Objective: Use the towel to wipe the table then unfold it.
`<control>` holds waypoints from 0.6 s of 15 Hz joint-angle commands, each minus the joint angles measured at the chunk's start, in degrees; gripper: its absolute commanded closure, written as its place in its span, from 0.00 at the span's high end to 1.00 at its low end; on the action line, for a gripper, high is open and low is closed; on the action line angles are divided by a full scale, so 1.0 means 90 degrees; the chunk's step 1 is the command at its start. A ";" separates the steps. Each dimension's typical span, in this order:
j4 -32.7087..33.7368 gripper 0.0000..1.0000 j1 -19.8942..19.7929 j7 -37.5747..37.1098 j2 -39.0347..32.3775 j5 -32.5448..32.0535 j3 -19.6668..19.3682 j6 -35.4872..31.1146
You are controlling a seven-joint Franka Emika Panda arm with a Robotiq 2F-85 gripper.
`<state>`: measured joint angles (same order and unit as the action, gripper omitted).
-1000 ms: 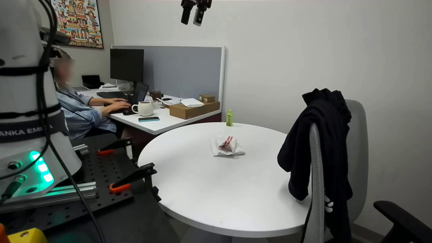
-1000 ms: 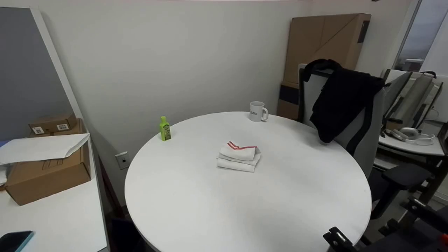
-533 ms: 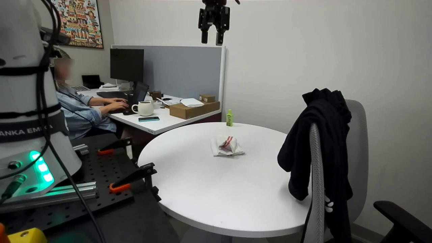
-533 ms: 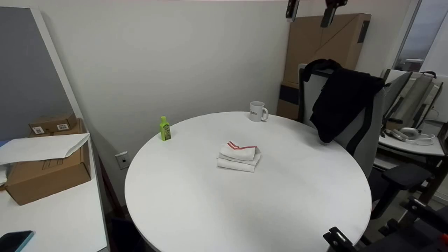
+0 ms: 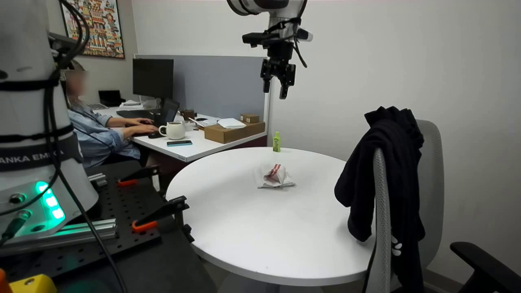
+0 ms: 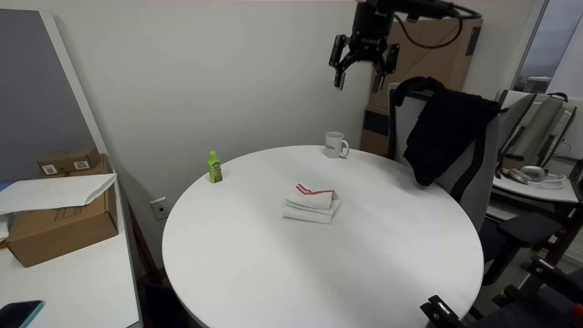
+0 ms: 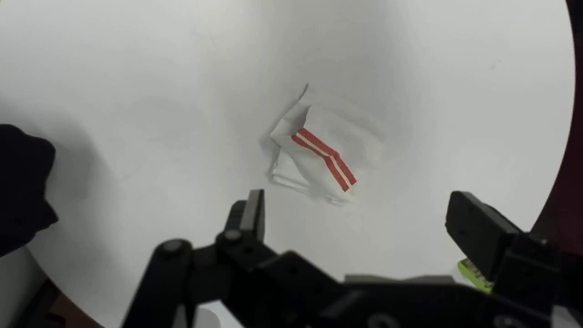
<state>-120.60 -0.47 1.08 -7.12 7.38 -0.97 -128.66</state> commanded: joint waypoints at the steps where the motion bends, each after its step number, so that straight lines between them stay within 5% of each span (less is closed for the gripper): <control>1: 0.1059 1.00 0.0085 -0.0070 -0.1304 0.0068 0.0188 0.0029; 9: 0.2135 1.00 0.0506 -0.0629 -0.3237 -0.0780 0.0062 -0.0645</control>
<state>-106.08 2.19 -1.78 -30.52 3.82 0.89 -132.31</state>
